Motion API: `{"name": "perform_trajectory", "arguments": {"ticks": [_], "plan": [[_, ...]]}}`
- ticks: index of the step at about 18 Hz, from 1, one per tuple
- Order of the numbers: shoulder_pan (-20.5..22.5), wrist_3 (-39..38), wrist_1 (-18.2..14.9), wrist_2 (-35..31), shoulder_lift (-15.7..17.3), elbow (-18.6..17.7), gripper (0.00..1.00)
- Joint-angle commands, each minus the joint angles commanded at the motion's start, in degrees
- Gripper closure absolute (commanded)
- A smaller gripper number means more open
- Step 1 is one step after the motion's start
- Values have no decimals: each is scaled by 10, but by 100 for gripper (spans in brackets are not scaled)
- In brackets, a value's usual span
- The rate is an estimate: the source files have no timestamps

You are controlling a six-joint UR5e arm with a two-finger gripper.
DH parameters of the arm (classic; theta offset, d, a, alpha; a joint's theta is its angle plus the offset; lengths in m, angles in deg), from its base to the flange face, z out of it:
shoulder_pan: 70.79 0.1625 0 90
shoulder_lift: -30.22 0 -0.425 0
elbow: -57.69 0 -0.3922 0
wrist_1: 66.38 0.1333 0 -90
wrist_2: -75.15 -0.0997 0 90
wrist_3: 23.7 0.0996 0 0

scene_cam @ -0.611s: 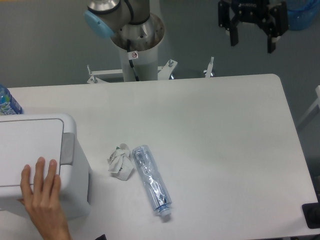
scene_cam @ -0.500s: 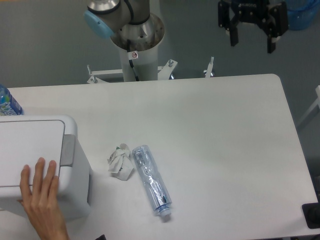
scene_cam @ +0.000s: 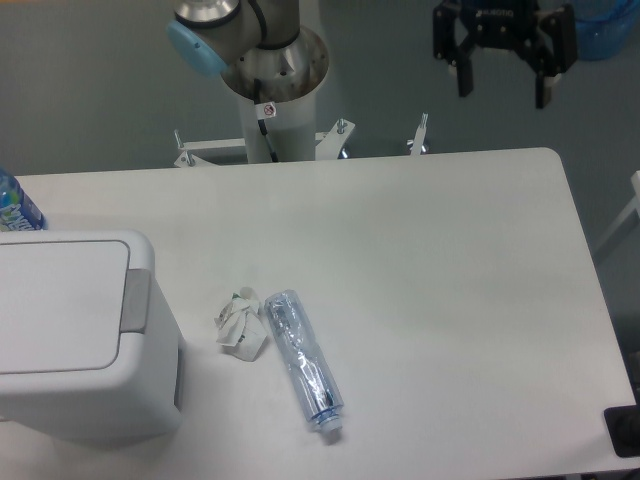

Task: Open the trash can
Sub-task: 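Move the gripper over the table toward the white trash bin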

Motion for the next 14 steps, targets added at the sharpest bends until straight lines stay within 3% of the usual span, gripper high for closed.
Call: {"name": "perform_trajectory", "arguments": {"ticks": [9, 14], "plan": [[-135, -348, 80, 1, -40, -3, 0], [-211, -503, 88, 6, -67, -5, 0]]}}
